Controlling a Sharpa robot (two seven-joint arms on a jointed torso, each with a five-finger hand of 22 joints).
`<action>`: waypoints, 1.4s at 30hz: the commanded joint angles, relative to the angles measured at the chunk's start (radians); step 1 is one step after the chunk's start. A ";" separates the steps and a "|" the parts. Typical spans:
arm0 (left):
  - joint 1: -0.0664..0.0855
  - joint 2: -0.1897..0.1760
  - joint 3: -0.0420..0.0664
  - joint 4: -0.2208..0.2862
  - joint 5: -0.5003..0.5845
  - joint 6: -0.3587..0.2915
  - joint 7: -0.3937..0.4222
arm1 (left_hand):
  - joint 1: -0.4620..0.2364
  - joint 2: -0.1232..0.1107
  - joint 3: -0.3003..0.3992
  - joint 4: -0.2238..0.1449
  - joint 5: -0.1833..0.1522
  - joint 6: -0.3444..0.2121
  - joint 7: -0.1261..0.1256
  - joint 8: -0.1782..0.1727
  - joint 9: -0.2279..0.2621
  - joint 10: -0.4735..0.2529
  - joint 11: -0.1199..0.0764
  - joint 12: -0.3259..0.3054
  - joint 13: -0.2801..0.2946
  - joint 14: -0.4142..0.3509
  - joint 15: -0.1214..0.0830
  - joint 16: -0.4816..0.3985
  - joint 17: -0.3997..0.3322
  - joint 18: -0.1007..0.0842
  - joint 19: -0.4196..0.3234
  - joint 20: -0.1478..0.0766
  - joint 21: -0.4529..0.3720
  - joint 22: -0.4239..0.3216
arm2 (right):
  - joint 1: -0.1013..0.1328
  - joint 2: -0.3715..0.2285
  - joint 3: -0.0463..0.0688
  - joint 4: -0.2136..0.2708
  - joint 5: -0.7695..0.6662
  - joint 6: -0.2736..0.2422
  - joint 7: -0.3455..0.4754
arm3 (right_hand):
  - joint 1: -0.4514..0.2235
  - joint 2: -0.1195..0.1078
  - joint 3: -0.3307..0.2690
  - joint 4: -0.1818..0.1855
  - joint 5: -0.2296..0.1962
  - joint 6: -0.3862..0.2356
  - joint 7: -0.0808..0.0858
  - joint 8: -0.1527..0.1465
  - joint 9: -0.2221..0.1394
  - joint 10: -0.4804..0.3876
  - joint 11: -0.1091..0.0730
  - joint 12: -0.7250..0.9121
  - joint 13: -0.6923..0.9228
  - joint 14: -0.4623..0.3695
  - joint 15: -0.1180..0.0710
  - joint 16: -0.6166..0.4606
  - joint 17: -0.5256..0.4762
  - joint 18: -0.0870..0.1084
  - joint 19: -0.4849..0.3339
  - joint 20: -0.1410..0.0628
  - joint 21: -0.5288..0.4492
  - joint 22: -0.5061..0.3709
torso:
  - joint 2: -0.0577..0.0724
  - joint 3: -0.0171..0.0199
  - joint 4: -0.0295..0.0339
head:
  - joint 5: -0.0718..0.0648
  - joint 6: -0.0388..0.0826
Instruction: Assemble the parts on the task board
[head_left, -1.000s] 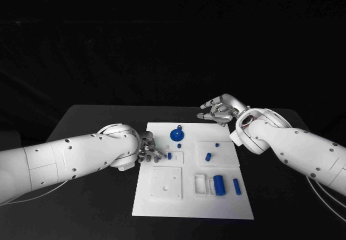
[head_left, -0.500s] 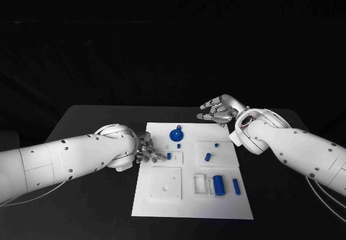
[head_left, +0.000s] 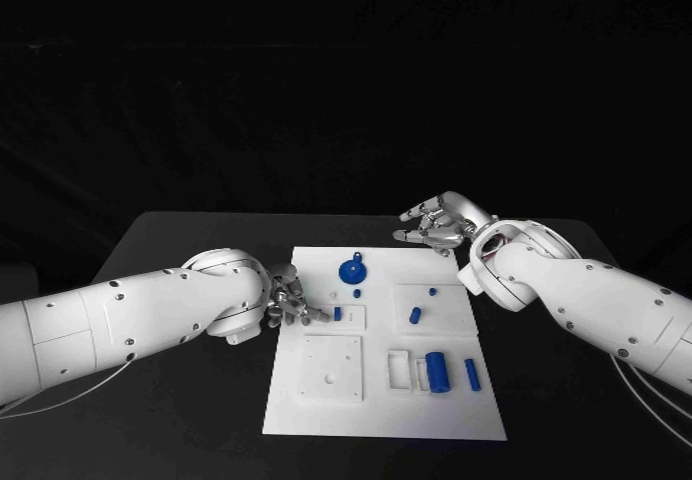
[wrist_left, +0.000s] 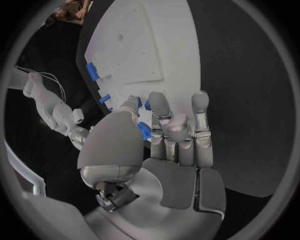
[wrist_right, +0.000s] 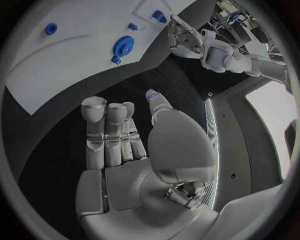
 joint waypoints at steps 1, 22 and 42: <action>0.001 -0.016 0.017 0.012 0.095 -0.001 0.054 | 0.023 0.006 -0.003 -0.007 -0.003 -0.030 0.011 -0.022 -0.019 0.044 0.013 -0.044 -0.020 -0.036 0.005 -0.058 -0.081 -0.002 -0.018 0.002 -0.021 0.009 | -0.002 -0.002 0.001 0.001 -0.001 0.005 0.010 | -0.004 0.002 0.003 0.005 0.006 -0.004 0.000 -0.002 0.000 -0.006 -0.001 -0.002 -0.001 -0.004 0.000 -0.003 0.000 0.011 0.005 0.000 -0.003 0.084 | 0.000 0.0006 -0.0004 | -0.004 0.004; 0.060 -0.019 0.049 0.020 -0.053 -0.243 0.526 | 0.347 0.146 0.056 -0.443 0.175 -0.282 0.146 -0.035 -0.569 -0.223 0.170 -0.691 -0.274 -0.211 0.131 -0.533 -0.389 0.037 -0.184 0.114 -0.306 -0.091 | -0.003 -0.003 0.001 -0.017 0.032 -0.019 0.039 | 0.006 0.001 0.004 -0.004 0.028 0.037 -0.002 0.000 0.002 0.014 -0.003 -0.158 -0.236 -0.039 0.002 -0.094 -0.126 0.021 -0.039 0.002 -0.383 -0.016 | 0.001 -0.0022 0.0008 | -0.018 0.022; 0.038 0.146 -0.015 -0.164 -0.289 -0.262 0.666 | 0.305 0.141 0.078 -0.469 0.167 -0.278 0.144 -0.038 -0.594 -0.256 0.173 -0.692 -0.274 -0.202 0.130 -0.546 -0.411 0.039 -0.150 0.118 -0.401 -0.026 | -0.002 0.015 0.000 -0.041 0.149 -0.039 0.107 | 0.028 -0.003 0.141 -0.033 0.014 -0.056 0.045 -0.003 -0.002 -0.057 0.102 -0.688 -0.800 -0.329 0.120 -0.356 -0.522 0.000 -0.331 0.111 -0.620 -0.427 | 0.003 0.0017 -0.0038 | -0.017 0.022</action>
